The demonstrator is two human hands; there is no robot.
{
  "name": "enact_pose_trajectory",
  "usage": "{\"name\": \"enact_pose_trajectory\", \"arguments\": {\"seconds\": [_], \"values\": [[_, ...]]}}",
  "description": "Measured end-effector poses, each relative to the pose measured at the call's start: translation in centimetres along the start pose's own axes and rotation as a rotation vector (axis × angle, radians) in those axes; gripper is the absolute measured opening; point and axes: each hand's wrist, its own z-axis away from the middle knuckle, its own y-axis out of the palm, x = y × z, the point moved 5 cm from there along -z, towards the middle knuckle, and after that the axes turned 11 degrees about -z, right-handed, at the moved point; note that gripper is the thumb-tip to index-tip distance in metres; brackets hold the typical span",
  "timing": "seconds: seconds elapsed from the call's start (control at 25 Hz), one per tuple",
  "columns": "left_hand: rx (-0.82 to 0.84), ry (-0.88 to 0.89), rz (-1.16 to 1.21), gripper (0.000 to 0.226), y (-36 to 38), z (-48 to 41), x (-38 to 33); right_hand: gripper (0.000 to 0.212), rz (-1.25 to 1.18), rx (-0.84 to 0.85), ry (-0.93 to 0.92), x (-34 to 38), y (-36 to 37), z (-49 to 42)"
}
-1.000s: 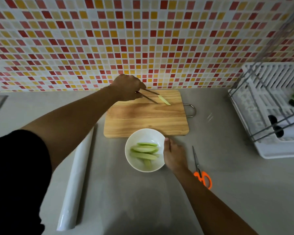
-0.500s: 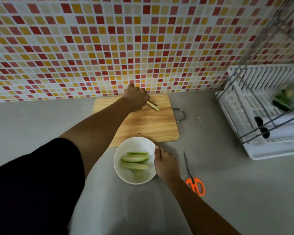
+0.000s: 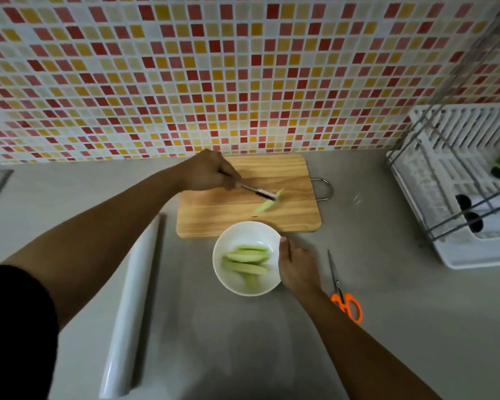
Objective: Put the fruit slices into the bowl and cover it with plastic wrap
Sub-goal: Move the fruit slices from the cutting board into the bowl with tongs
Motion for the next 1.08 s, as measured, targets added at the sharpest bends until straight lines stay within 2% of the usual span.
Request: {"name": "enact_pose_trajectory", "arguments": {"seconds": [0.16,0.28,0.32,0.4,0.56,0.64,0.72,0.88,1.08], "values": [[0.25,0.08,-0.181,0.019,3.6,5.2,-1.1,0.044,-0.034,0.017,0.005,0.1,-0.2,-0.1],[0.31,0.156,-0.227,0.023,5.3,6.1,-2.2,0.044,-0.035,0.022,0.006,0.0,-0.1,-0.1],[0.276,0.154,-0.215,0.023,4.9,5.8,-2.2,0.044,-0.044,0.025,0.006,0.0,-0.1,-0.1],[0.11,0.067,-0.16,0.024,3.2,4.6,-0.6,0.044,-0.055,0.032,0.003,-0.1,0.0,-0.2],[-0.269,-0.377,0.014,0.03,1.9,3.0,5.5,0.046,-0.043,0.0,-0.006,-0.4,0.2,-0.4],[-0.387,-0.586,0.021,0.031,3.4,3.4,7.8,0.048,-0.041,-0.014,-0.001,-0.8,0.2,-0.5],[-0.478,-0.719,0.001,0.033,5.3,3.8,8.6,0.049,-0.035,-0.031,-0.009,-1.0,0.3,-0.6],[-0.548,-0.751,0.01,0.035,7.7,3.0,7.8,0.05,-0.043,-0.043,-0.009,-1.2,0.4,-0.7],[-0.571,-0.833,0.013,0.036,8.8,1.8,6.7,0.04,-0.086,-0.053,-0.004,-1.4,0.4,-0.7]]}}
